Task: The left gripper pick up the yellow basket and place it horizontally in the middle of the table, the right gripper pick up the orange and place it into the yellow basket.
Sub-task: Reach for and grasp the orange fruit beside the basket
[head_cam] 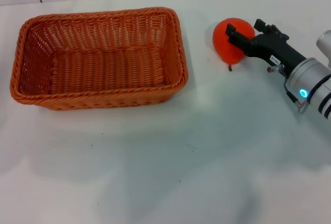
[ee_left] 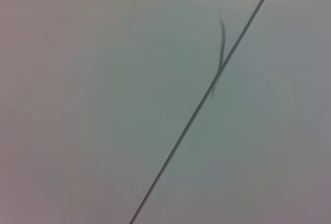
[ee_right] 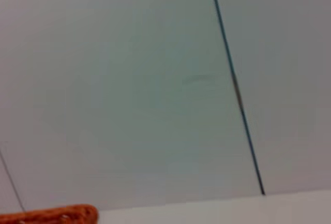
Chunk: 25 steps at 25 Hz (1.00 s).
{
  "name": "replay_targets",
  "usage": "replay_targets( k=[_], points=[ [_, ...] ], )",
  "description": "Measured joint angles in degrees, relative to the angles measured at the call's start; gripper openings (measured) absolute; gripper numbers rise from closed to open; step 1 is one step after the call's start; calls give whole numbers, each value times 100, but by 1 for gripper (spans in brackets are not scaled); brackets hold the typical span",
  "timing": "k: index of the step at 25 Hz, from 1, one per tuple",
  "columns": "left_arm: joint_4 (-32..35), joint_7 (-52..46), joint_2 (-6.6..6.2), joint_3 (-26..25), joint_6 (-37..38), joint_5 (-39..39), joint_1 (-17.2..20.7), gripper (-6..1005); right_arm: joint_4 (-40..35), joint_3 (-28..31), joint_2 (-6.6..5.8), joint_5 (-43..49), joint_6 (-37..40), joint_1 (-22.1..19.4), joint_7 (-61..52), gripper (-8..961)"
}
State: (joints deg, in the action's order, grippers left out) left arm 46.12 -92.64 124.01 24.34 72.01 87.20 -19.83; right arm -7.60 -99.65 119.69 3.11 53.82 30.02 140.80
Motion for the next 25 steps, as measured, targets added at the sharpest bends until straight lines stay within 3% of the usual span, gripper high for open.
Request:
replay_targets(
  k=[16,25],
  points=[
    [-325,519,-15,-145,57,-251,97,748,-319,108,-51,-4,-1094,203,-29,945],
    [-309,582,-26,-366,46,-275,71,748,-321,76,17,155,-1291,366,-33,946]
  ],
)
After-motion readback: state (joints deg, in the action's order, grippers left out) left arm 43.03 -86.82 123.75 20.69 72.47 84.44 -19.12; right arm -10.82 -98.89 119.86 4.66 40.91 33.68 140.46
